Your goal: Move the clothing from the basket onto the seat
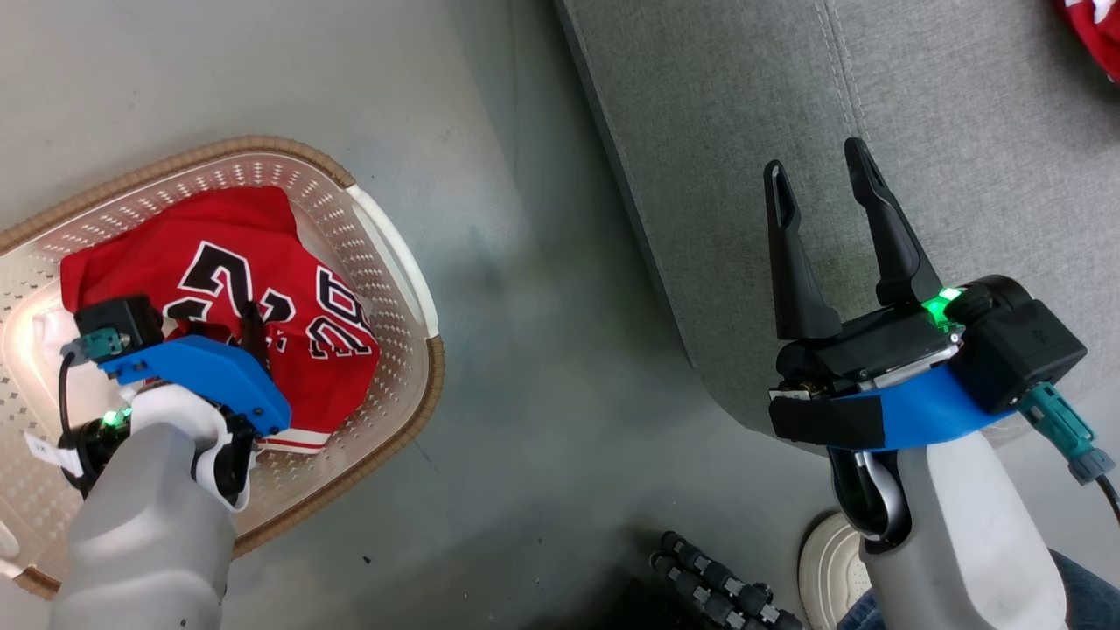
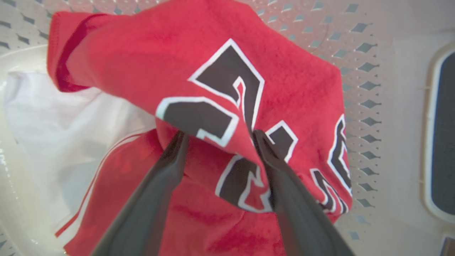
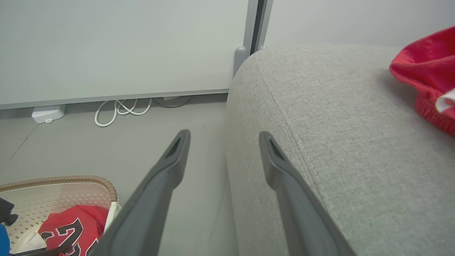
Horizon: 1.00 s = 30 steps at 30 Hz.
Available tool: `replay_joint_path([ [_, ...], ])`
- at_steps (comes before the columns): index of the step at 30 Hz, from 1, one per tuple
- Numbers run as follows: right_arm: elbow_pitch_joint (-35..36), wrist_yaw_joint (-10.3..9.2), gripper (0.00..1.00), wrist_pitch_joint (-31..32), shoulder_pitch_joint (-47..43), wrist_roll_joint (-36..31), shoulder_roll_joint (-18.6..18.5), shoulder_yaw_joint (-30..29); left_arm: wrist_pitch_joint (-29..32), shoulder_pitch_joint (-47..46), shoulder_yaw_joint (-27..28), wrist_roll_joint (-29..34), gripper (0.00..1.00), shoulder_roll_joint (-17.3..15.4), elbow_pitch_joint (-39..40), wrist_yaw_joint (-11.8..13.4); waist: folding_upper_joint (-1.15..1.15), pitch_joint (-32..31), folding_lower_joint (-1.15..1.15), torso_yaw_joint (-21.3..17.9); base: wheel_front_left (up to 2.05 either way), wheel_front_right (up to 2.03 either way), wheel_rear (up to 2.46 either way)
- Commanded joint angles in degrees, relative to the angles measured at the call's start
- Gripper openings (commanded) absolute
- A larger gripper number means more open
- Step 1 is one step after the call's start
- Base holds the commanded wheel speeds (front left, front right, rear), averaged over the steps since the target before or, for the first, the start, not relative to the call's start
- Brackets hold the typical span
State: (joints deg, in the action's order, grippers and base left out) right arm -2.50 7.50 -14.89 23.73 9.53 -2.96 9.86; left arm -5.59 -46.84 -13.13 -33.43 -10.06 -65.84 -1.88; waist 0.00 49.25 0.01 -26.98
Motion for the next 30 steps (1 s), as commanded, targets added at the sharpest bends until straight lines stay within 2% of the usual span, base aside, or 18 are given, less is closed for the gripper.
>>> replay_joint_path([
  [1, 0.1, -0.02, 1.0, -0.3, 0.4, 0.2, 0.1, -0.1, 0.5, -1.6, -0.3, 0.1, 1.0, 0.0, -1.0, 0.5, 0.0, 0.3, -0.01, 0.2, 0.0, 0.0, 0.0],
  [2, 0.1, -0.02, 1.0, -0.3, 0.3, 0.3, 0.1, -0.1, 0.6, -1.9, -0.5, 0.3, 0.6, -0.2, -1.4, 0.6, 0.0, 0.4, -0.01, 0.2, 0.0, 0.0, 0.0],
  [3, 0.0, -0.02, 1.0, -0.3, 0.2, 0.3, 0.1, 0.0, 0.4, -2.3, -0.7, 0.4, 0.32, -0.2, -1.8, 0.7, 0.0, 0.4, -0.01, 0.2, 0.0, 0.0, 0.0],
  [4, -0.1, -0.02, 1.0, -0.3, 0.2, 0.3, 0.1, 0.1, 0.4, -2.5, -1.1, 0.7, 0.0, -0.1, -2.0, 0.6, 0.0, 0.4, -0.01, 0.2, 0.0, 0.0, 0.0],
  [19, -1.2, -0.02, 1.0, -0.3, 2.0, 0.1, 0.1, 1.4, -1.7, -1.9, -2.4, 0.5, 0.0, 0.3, -5.3, -1.4, 0.0, -2.3, -0.01, 0.3, 0.0, 0.0, 0.0],
  [24, -3.3, -0.02, 1.0, -0.2, 1.0, -2.3, 0.1, 0.6, -2.9, 0.3, -3.7, 1.1, 0.0, 2.3, -6.0, -2.3, 0.0, -8.4, -0.01, 3.1, 0.0, 0.0, 0.0],
  [30, -6.5, -0.03, 1.0, 1.5, -1.4, -6.8, 0.1, -0.1, -4.2, 3.3, -7.0, 2.4, 0.0, 5.4, -6.5, -4.0, 0.0, -18.6, -0.01, 8.4, 0.0, 0.0, 0.0],
])
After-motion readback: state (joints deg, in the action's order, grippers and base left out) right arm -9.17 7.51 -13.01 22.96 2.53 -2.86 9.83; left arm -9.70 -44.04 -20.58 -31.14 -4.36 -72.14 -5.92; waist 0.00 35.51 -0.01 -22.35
